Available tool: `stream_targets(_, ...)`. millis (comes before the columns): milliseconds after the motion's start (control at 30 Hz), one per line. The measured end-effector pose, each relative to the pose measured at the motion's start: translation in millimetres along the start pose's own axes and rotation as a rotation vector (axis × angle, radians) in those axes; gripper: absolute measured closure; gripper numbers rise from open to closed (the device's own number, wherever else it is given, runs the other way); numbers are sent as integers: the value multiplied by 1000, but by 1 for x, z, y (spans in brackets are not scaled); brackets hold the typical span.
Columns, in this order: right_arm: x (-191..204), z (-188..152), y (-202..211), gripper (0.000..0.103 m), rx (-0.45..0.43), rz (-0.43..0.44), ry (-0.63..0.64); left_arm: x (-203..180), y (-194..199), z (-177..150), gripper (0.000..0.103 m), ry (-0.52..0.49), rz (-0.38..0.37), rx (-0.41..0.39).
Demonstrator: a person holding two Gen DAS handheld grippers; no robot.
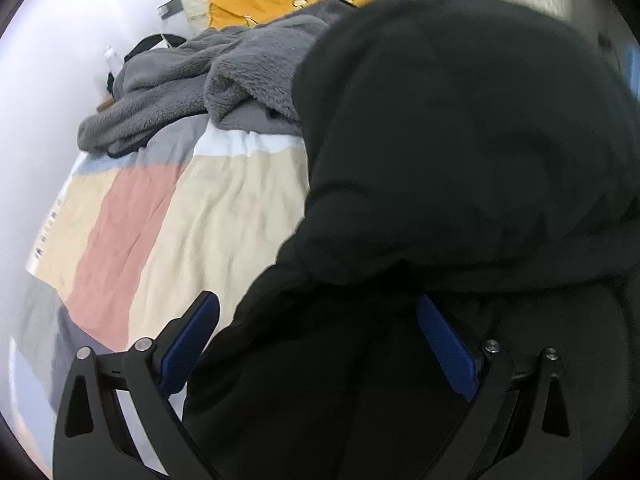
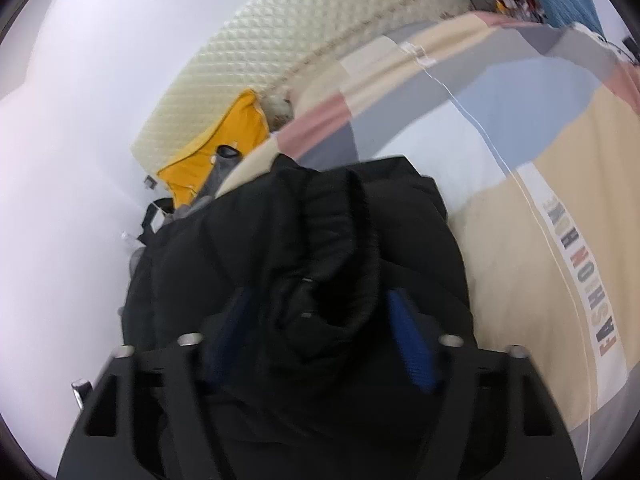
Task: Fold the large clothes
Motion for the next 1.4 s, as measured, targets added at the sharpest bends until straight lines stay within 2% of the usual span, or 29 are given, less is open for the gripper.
stream_targets(33,3,-1,-1,63,11,-10,10,-3,-1,0,4,-16,15,-2)
stream_targets(100,10,-1,-2,71,14,-6,45,-9,-2,0,4,-57,61,-17)
stream_targets(167,22,-1,4,80,0,-12,88,-9,-5,4,4,-54,109,-30)
stream_targets(367,40,3,29,84,-69,11,125,26,3,18,4,102,202,-106)
stream_targets(533,54,6,48,85,-107,49,164,60,18,20,4,278,125,-161)
stream_targets(700,57,0,52,86,-82,83,162,69,19,18,4,300,140,-192)
stream_targets(833,57,-7,50,86,-59,83,168,73,18,18,3,338,118,-190)
stream_targets(933,47,-14,37,86,-6,43,149,78,15,16,3,382,74,-180)
stream_targets(1033,33,-21,16,86,46,0,129,76,12,16,3,374,72,-178)
stream_targets(1400,19,-39,-24,83,41,-88,247,71,4,13,3,389,62,-139)
Point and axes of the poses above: each gripper's, at about its wrist camera, not at the fingertips, and y roughly against the way its jaws point, x to its left, z to its top, the point moved 2 cm from there along -y, roughly the way its jaws point, and after that the axes turned 5 degrees about -z, right-handed, at the moved point
